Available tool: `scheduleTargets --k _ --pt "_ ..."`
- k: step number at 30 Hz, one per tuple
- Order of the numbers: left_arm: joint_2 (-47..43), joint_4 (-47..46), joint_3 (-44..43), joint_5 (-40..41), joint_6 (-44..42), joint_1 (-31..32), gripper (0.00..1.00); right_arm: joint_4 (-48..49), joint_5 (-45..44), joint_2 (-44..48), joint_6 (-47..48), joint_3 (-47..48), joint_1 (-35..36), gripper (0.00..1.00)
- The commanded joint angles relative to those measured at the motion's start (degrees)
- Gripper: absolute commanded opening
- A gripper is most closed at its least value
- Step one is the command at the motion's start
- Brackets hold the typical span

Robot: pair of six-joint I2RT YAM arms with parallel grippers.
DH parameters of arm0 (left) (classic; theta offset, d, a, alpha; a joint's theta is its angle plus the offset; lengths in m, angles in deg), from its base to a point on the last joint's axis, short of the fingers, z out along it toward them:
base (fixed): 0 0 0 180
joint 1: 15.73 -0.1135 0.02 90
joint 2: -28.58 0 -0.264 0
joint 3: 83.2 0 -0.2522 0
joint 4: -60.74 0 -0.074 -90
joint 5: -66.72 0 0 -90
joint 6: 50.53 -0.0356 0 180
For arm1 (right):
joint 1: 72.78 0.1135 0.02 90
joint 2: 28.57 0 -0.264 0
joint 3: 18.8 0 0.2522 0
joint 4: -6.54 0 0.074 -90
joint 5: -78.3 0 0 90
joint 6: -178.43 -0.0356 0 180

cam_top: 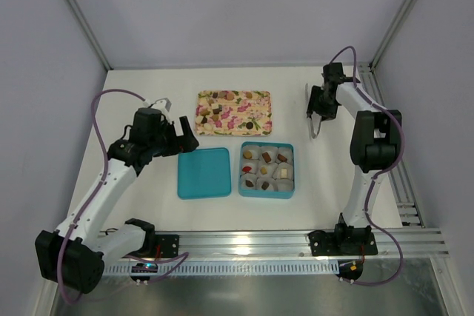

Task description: Pack the chocolate

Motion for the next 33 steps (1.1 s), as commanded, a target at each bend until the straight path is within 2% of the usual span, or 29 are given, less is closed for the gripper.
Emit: scheduleTargets --k 1,12,21,24,28,33 --pt "0.68 0.37 -0.11 1.84 -0.21 -0.14 1.00 1.41 0.37 -1.09 -0.46 1.83 -0.07 0.59" --pt "3.67 1.51 -0.29 4.30 -0.21 -0.14 1.00 2.64 0.63 -2.50 -0.55 0.69 0.02 0.67" --pt "6.91 3.35 -0.99 6.50 -0.39 -0.23 1.00 0.62 -0.69 -2.50 0.33 1.57 -0.07 0.81" --pt "8.58 4.50 -1.34 9.66 -0.65 -0.14 1.00 1.23 -2.88 -1.18 0.07 0.34 -0.07 0.85" --pt "11.22 6.34 -1.87 12.73 -1.18 -0.23 1.00 2.99 -2.63 4.34 -0.98 -3.43 0.02 0.86" --pt "17.19 8.19 -2.66 12.30 -1.62 -0.23 0.86 5.80 0.02 16.38 -1.16 -10.20 2.65 0.89"
